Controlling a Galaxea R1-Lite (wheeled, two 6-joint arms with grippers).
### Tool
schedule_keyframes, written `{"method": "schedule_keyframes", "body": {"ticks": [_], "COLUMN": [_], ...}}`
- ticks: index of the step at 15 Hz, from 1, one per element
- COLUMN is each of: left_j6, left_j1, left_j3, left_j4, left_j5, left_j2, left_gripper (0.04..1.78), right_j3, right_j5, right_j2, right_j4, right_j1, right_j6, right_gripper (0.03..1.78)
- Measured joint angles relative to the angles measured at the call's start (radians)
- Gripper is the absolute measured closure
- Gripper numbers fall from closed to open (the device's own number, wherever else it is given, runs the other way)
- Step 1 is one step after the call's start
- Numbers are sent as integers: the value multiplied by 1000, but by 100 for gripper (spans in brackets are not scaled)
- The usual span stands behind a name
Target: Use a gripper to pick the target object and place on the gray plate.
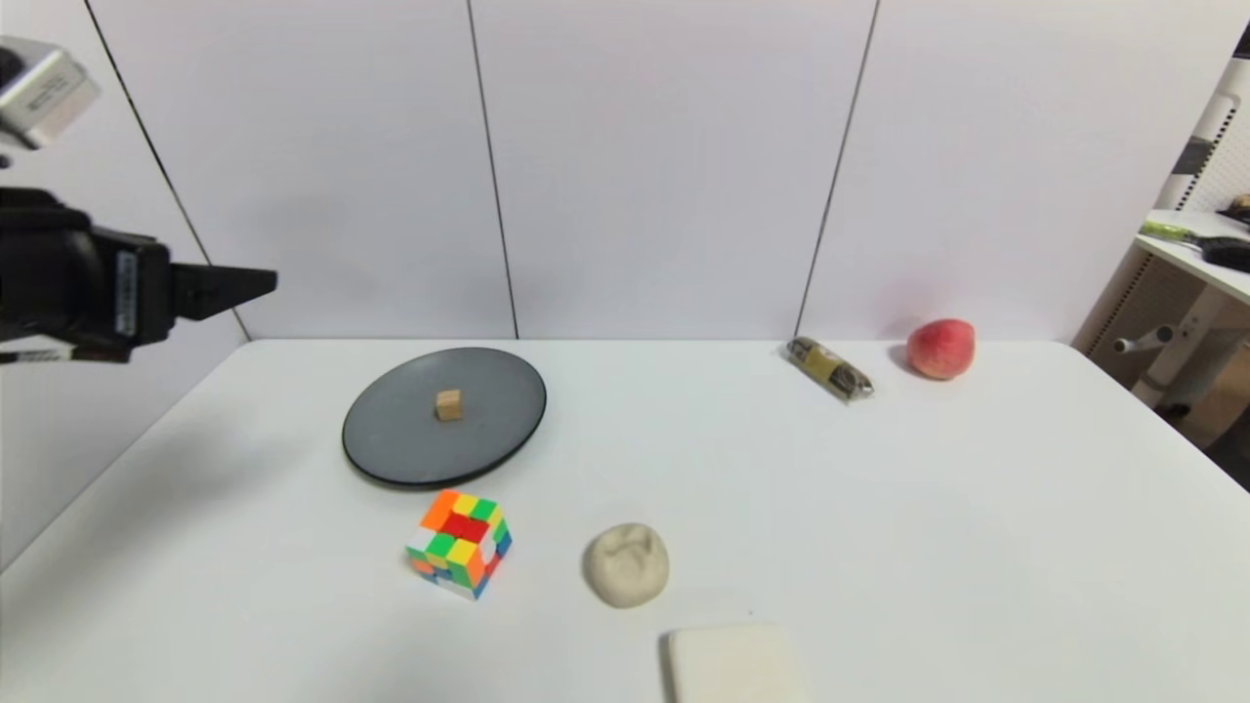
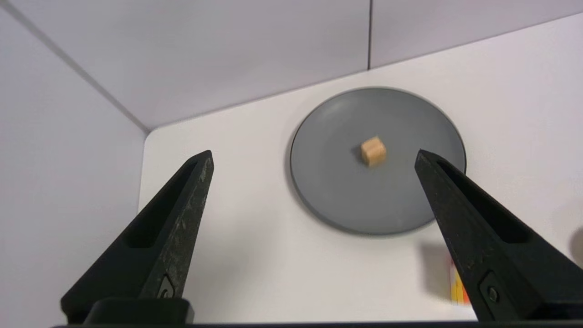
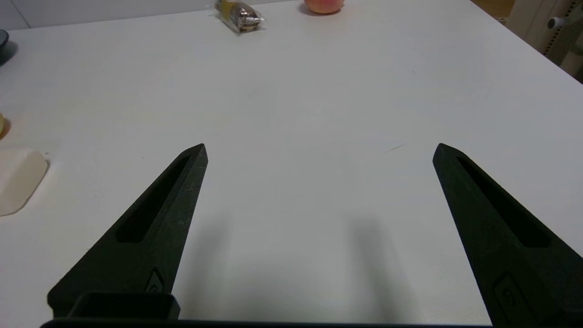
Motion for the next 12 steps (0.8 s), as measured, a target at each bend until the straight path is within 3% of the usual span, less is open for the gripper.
{"method": "schedule_keyframes", "body": {"ticks": [8, 12], "left_j6": [-72, -67], "left_j1": [51, 67], "left_j3": [693, 941], "left_j4": [-2, -3], "left_j5": [10, -34], "left_j2": [-654, -951], "left_gripper": [15, 15], "right_j3": [0, 0], "right_j5": [0, 0], "right_j2": [0, 0], "right_j4": [0, 0], "right_j1": [0, 0], "right_j6": [0, 0], "right_gripper": [10, 10]}}
